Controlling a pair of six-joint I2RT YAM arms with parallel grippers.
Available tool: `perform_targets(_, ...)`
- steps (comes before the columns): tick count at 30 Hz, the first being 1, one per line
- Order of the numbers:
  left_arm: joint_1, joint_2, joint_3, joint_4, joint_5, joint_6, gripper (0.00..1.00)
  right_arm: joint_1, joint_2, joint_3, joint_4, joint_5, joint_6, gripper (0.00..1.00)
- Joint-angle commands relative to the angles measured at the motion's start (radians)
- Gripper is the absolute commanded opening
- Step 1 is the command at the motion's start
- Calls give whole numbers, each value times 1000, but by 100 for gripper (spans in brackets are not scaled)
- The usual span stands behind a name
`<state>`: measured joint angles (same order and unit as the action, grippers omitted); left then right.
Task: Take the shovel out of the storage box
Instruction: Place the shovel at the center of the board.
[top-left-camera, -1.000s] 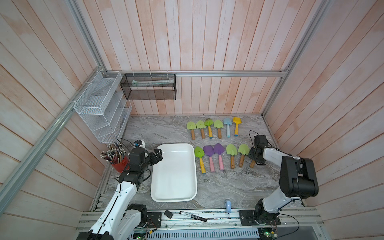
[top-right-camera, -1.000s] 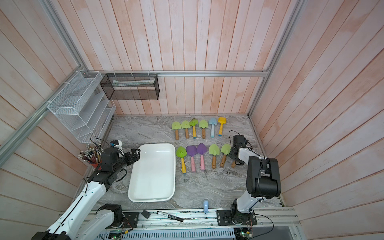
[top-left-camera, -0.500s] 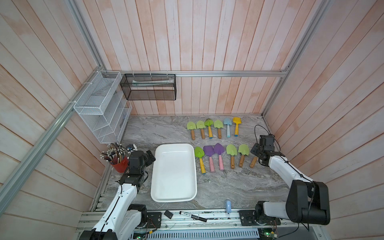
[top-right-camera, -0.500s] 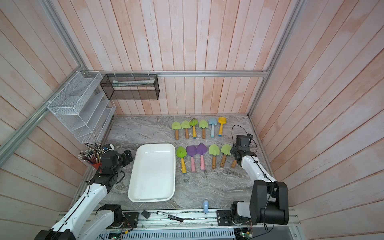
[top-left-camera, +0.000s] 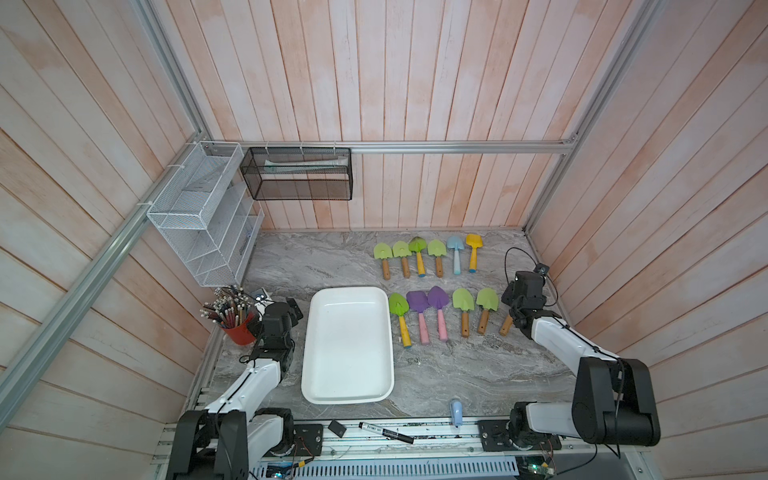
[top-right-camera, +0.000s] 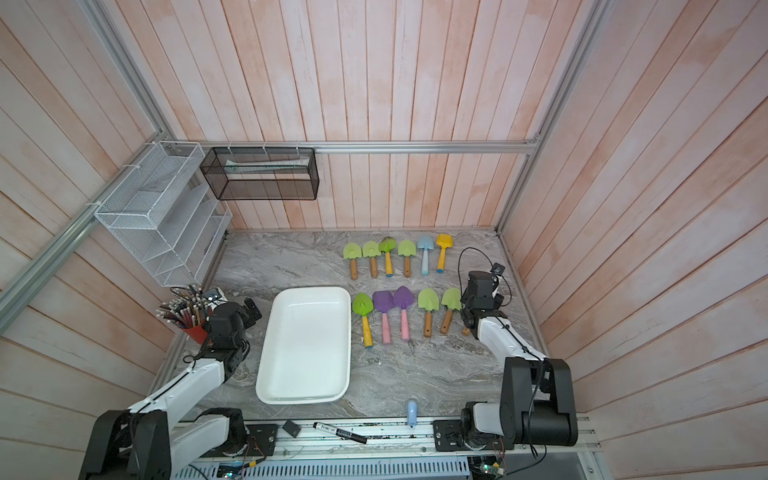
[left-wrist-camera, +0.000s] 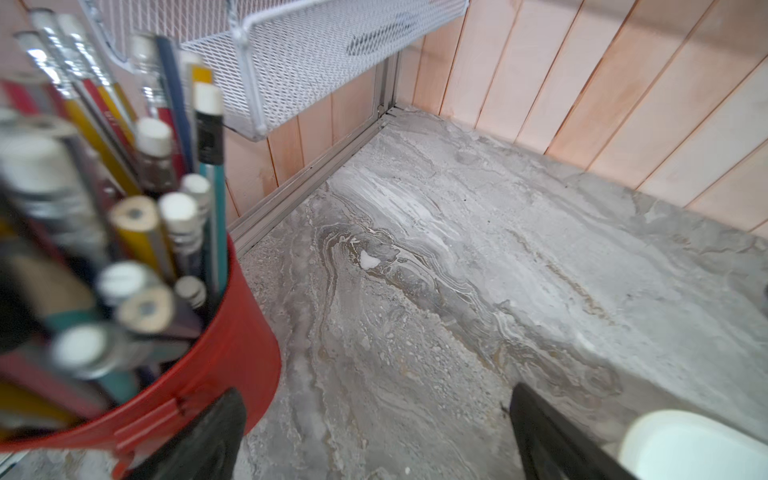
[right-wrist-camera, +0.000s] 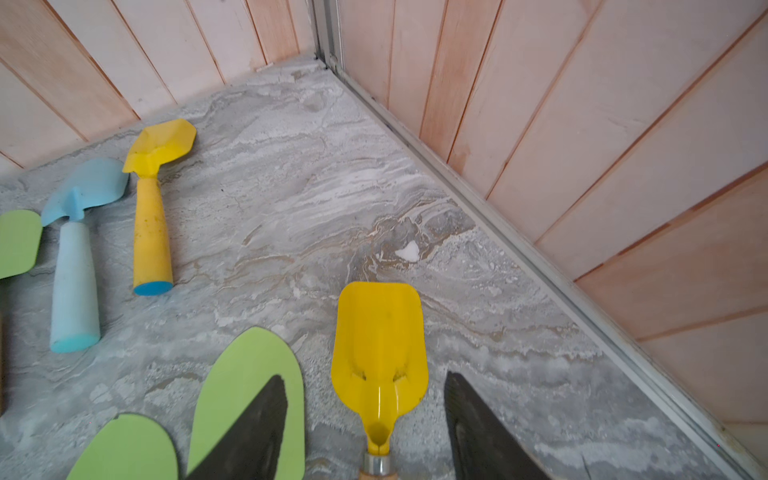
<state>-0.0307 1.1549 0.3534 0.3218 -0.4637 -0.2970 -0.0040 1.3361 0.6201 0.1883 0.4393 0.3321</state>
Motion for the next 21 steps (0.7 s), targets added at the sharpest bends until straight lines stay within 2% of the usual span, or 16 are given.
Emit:
perform_targets(1,5,78,13,205,-6,117,100,-3,-57,-118,316,13,-133,63)
perform_targets(2,6,112,18,247,20,143,100,-9,-71,-170,403,-25,-163,65)
perform_targets(3,8,143,30,265,44,158,100,-20,-76,-212,488,-63,-184,72)
perform_targets(5,11,198,34,328,94,182,100,-45,-75,-241,556,-114,-199,73)
perform_targets(8,20,260,63,377,195,193,100,-80,-54,-242,577,-165,-217,73)
perform_targets(10,26,287,60,451,200,200,100,-102,-37,-244,590,-212,-232,73)
perform_targets(12,85,316,60,489,326,171,100,-117,-26,-252,603,-242,-253,73)
perform_targets(13,96,332,67,491,344,162,100,-125,-26,-259,615,-255,-254,73)
perform_targets(18,101,307,1,585,433,191,100,-154,-34,-289,660,-293,-258,72)
perform_targets(21,100,339,-9,634,515,214,100,-164,-32,-301,678,-326,-261,71)
